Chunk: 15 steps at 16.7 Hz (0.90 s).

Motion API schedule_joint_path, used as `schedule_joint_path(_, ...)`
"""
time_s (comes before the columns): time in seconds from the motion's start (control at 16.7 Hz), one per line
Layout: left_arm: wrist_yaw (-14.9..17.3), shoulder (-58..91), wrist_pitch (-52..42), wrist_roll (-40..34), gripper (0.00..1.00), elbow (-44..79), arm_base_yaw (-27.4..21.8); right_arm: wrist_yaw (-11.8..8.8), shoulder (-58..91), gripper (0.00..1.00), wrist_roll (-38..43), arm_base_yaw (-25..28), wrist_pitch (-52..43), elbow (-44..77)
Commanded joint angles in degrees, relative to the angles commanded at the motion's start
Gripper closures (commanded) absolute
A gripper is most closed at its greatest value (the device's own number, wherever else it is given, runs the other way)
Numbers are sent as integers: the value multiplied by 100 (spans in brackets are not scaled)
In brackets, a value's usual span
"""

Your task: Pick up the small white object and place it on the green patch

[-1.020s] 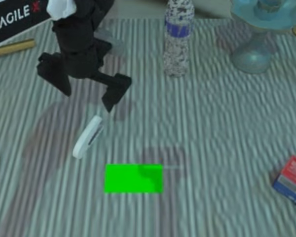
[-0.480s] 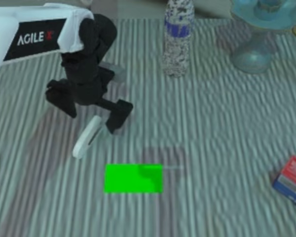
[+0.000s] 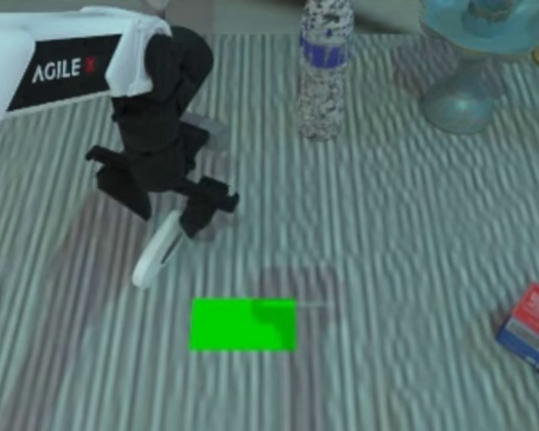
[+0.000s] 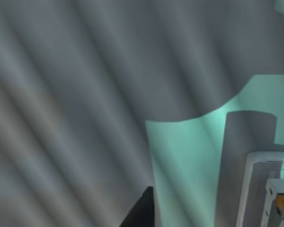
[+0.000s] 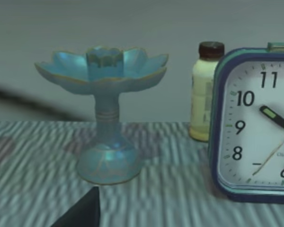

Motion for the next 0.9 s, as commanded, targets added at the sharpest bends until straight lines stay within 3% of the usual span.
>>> schedule_joint_path(0.36, 0, 0, 0, 0, 98, 0, 0, 0, 0, 0, 0, 0, 0, 0)
schedule_joint_path(0.9, -2, -3, -1, 6, 100, 1, 7, 0, 0, 0, 0, 0, 0, 0)
